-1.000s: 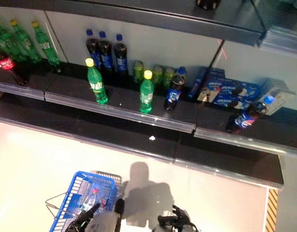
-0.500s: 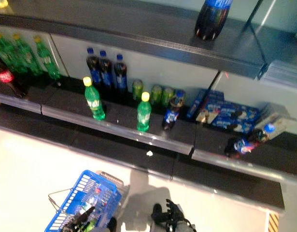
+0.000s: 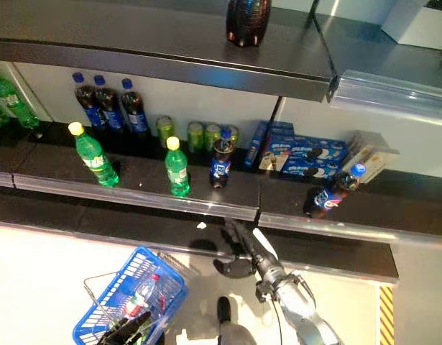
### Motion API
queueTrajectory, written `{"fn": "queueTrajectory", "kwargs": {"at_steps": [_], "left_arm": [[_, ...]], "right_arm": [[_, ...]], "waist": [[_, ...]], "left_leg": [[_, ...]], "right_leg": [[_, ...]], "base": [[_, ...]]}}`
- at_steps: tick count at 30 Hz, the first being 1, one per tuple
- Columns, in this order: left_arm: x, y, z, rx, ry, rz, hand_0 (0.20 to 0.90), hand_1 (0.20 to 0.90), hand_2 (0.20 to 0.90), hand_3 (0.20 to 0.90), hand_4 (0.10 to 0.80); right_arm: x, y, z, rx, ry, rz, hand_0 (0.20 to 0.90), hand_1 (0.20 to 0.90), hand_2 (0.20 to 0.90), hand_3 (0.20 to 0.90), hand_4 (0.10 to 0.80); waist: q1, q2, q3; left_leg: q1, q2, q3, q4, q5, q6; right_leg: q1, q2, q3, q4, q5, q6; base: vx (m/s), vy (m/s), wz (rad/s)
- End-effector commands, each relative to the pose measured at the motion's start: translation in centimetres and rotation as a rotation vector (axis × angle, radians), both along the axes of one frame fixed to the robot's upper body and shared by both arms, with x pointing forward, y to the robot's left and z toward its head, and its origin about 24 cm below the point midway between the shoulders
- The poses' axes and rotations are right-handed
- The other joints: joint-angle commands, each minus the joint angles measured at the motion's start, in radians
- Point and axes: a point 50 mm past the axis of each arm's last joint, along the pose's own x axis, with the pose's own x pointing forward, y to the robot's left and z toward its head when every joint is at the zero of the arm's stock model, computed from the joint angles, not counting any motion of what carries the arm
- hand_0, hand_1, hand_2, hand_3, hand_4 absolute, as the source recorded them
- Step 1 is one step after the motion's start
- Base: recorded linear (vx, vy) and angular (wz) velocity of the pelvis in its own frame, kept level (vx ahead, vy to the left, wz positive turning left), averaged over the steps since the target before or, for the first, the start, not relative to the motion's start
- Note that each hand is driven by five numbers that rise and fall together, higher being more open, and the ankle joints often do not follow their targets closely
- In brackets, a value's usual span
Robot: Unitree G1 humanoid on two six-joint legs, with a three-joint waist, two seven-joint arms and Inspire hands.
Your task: Pick up the drink and place into the basket.
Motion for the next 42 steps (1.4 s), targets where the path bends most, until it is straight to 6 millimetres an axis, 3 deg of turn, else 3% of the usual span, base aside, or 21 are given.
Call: {"fn": "queueTrajectory", "kwargs": {"at_steps": [1,5,9,15,21,29,42], "left_arm": [[2.3,2.6,2.0,0.092,-0.185,0.024,0.3,0.3,0.3,0.2,0.1],[1.9,2.3,1.9,0.09,-0.174,0.016,0.3,0.3,0.3,0.2,0.1],[2.3,1.7,1.7,0.088,-0.159,-0.004,0.3,0.3,0.3,0.2,0.1],[5.0,1.1,2.3,0.082,-0.205,-0.047,0.3,0.3,0.3,0.2,0.1],[8.0,0.2,3.3,0.073,-0.286,-0.078,0.3,0.3,0.3,0.2,0.1],[9.9,-0.7,4.0,0.049,-0.352,-0.089,0.3,0.3,0.3,0.2,0.1],[12.4,-1.9,5.3,0.024,-0.425,-0.116,0.3,0.3,0.3,0.2,0.1]], "right_arm": [[1.3,0.3,7.9,0.149,-0.41,0.0,0.9,0.9,0.9,0.9,0.8],[1.2,-0.6,9.8,0.248,-0.532,-0.151,0.9,0.9,0.9,0.9,0.8],[1.9,-0.2,10.4,0.313,-0.584,-0.257,0.9,0.9,0.9,0.9,0.8],[5.5,0.7,11.4,0.322,-0.619,-0.445,0.9,0.9,0.9,0.9,0.8],[8.4,-0.1,13.8,0.299,-0.758,-0.72,0.9,0.9,0.9,0.9,0.8],[9.9,0.3,17.5,0.368,-0.867,-0.796,0.9,0.9,0.9,0.9,0.8],[11.4,0.0,23.0,0.439,-0.977,-0.826,0.9,0.9,0.9,0.9,0.8]], "waist": [[0.006,-0.021,-0.002],[0.004,-0.019,0.002],[0.011,-0.015,0.017],[0.056,-0.007,0.071],[0.08,0.016,0.187],[0.098,0.039,0.274],[0.137,0.062,0.33]], "left_leg": [[-0.056,-0.034,-0.001,0.076,0.006,0.076],[-0.06,-0.029,0.011,0.088,-0.005,0.08],[-0.066,-0.027,0.014,0.101,-0.01,0.081],[-0.108,-0.028,0.004,0.151,-0.014,0.076],[-0.241,-0.05,-0.019,0.26,-0.017,0.076],[-0.335,-0.08,-0.051,0.311,-0.011,0.081],[-0.426,-0.108,-0.081,0.359,-0.001,0.082]], "right_leg": [[-0.007,-0.076,0.021,0.093,-0.032,0.069],[-0.016,-0.085,0.025,0.094,-0.028,0.077],[-0.017,-0.091,0.02,0.1,-0.03,0.077],[-0.028,-0.106,-0.005,0.123,-0.035,0.067],[-0.105,-0.111,-0.029,0.187,-0.048,0.038],[-0.177,-0.111,-0.042,0.242,-0.064,0.015],[-0.227,-0.104,-0.057,0.275,-0.08,-0.001]], "base": [[0.008,0.037,-0.06],[0.0,0.0,0.0],[-0.037,0.006,-0.09],[-0.033,-0.017,-0.01],[-0.153,0.003,0.07],[-0.061,0.025,0.12],[-0.002,0.007,0.04]]}}
